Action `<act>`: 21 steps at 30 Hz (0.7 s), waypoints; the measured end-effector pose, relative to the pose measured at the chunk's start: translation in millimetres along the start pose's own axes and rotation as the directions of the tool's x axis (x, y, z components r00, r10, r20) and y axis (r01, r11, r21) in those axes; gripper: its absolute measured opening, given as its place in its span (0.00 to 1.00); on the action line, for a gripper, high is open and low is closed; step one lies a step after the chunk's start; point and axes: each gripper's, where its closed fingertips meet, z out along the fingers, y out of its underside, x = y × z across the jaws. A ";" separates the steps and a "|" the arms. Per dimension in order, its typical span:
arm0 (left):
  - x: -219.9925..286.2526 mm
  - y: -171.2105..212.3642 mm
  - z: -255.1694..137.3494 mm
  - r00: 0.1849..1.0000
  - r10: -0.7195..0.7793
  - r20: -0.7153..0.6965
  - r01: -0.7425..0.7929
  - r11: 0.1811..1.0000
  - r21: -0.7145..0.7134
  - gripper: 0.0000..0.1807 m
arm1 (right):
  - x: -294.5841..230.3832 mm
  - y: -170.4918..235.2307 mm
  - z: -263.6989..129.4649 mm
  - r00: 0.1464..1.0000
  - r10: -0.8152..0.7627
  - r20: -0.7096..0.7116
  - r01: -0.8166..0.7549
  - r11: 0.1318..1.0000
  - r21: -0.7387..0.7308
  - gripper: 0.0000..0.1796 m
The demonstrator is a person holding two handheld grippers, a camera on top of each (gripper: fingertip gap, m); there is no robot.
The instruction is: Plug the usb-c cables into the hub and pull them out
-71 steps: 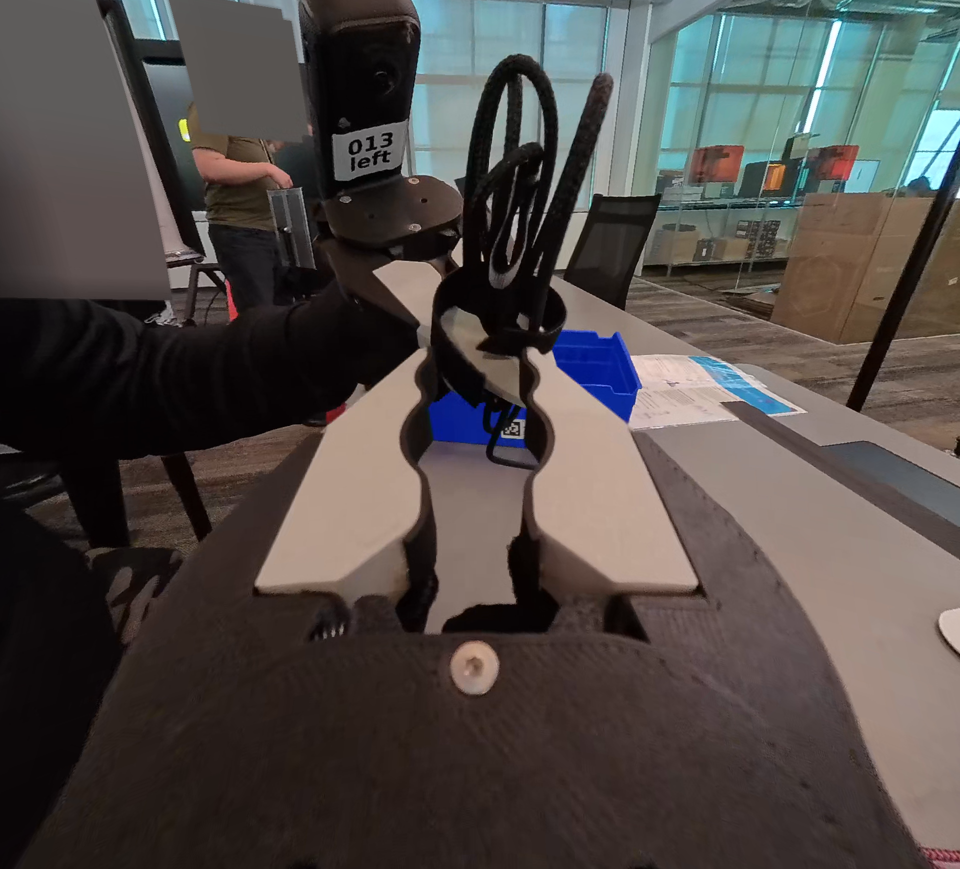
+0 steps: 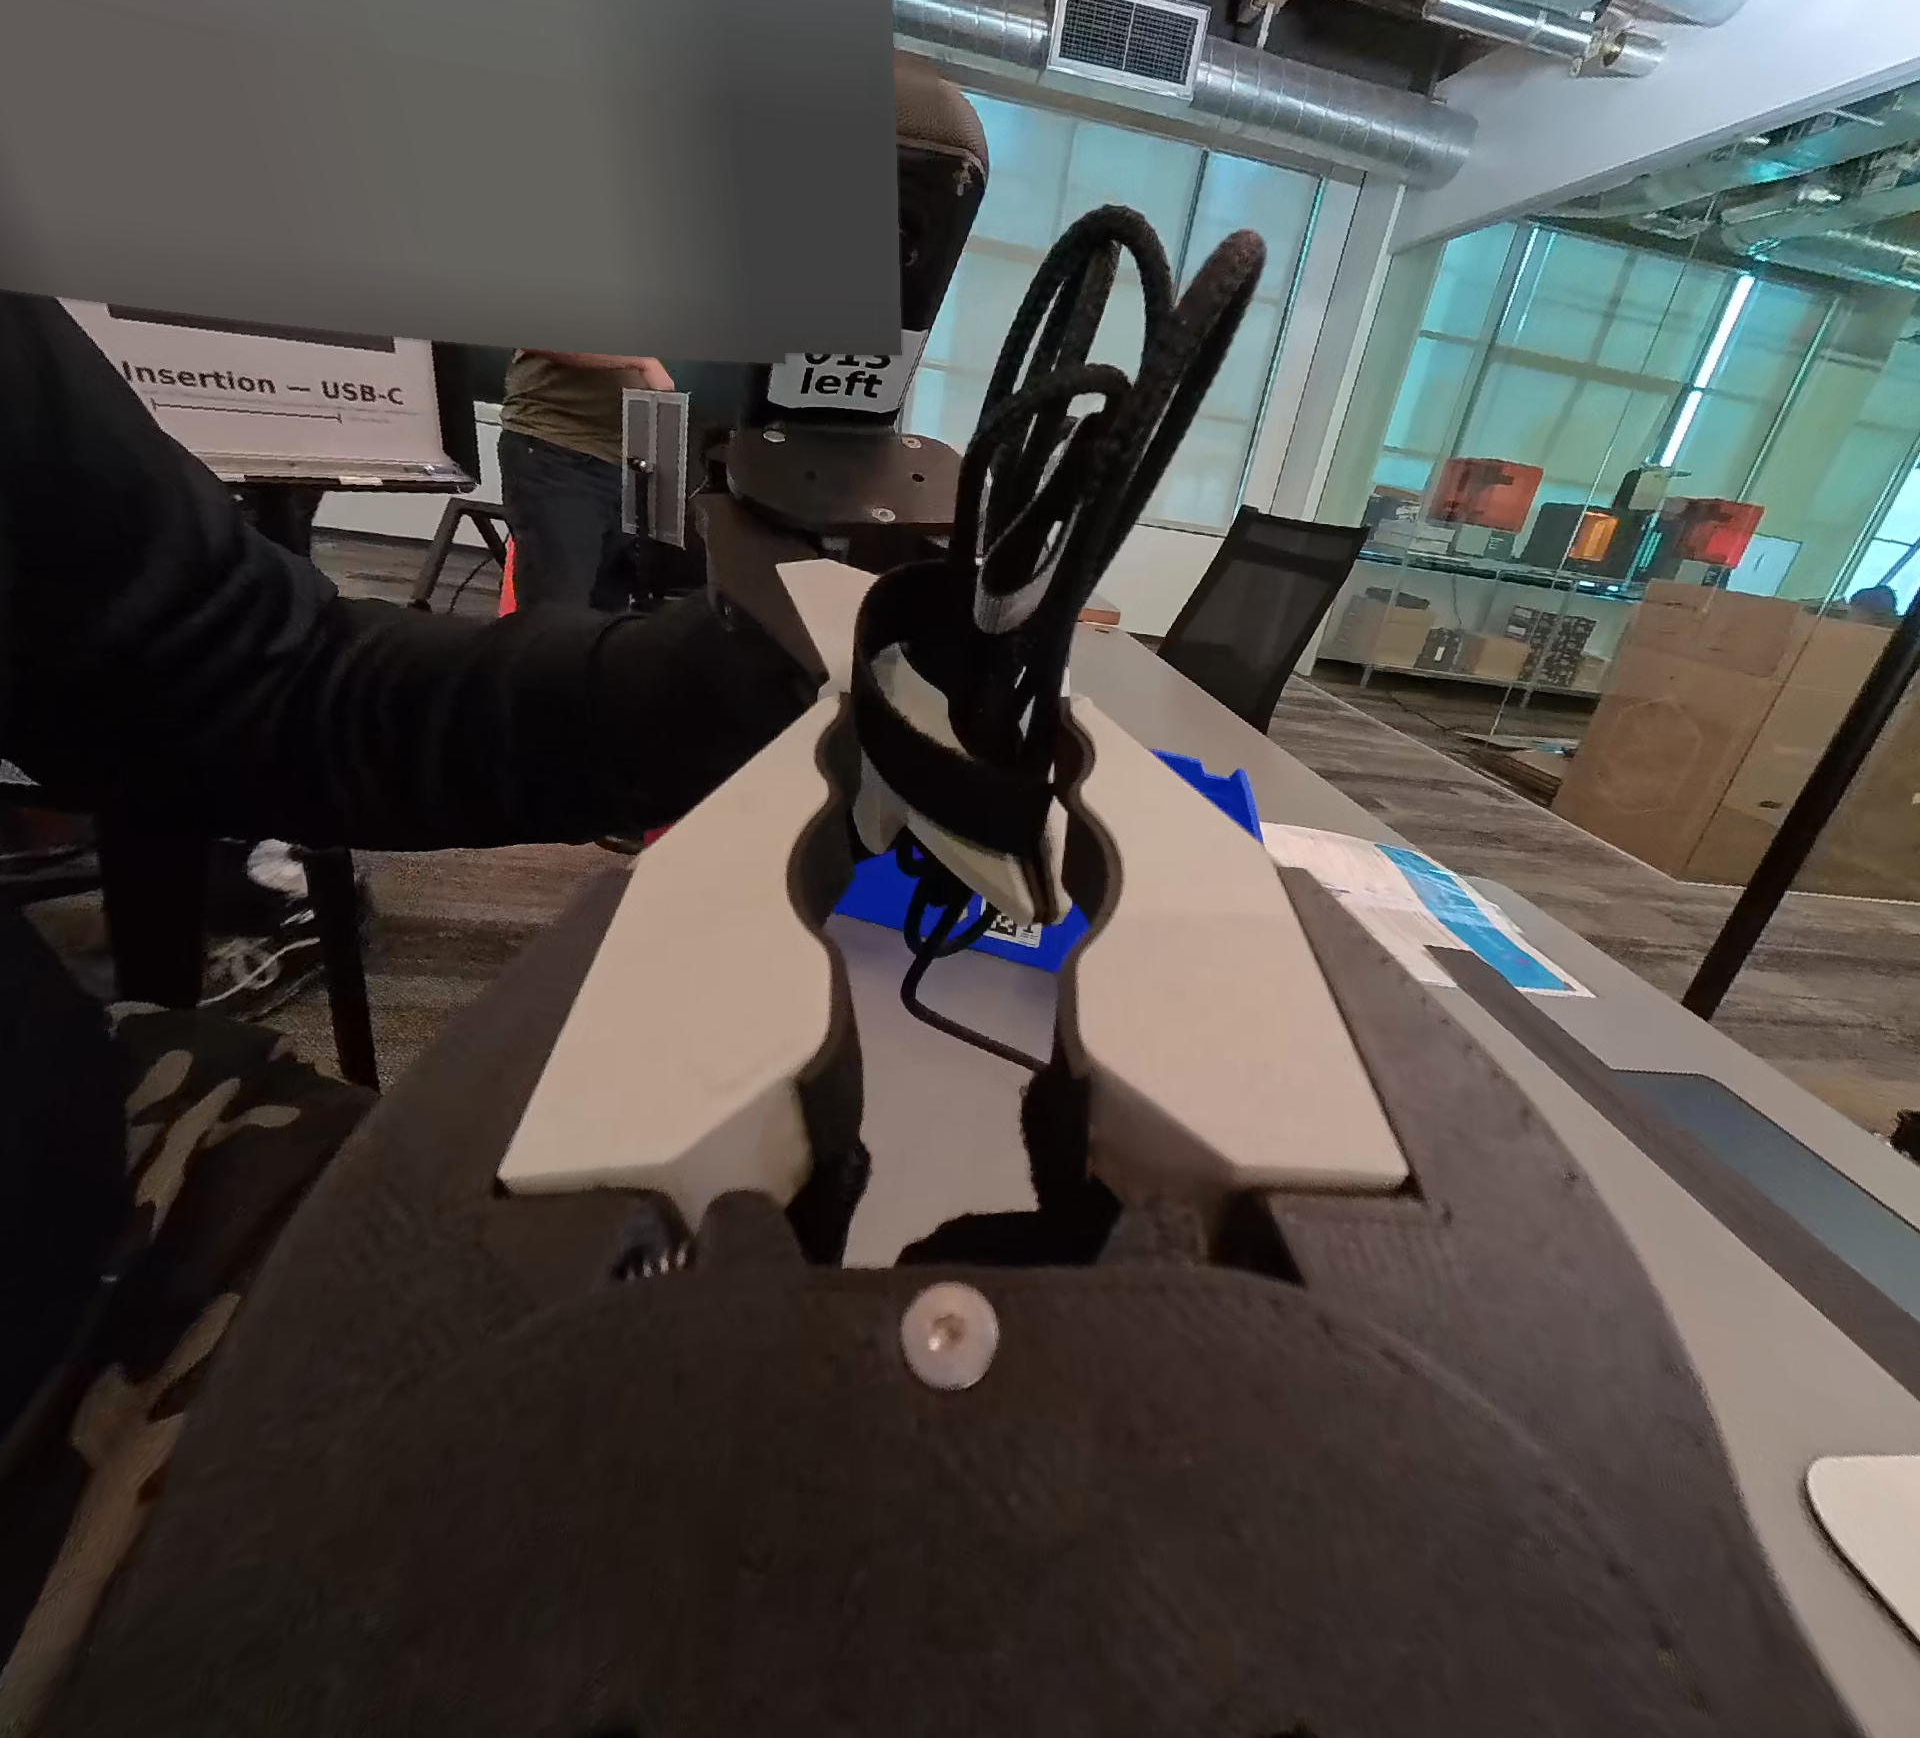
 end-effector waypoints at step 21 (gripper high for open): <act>4.0 -3.8 4.8 1.000 0.008 0.013 -0.008 1.000 0.022 0.00 | 4.9 2.9 -15.5 0.992 0.116 -0.056 -0.114 0.992 0.049 0.09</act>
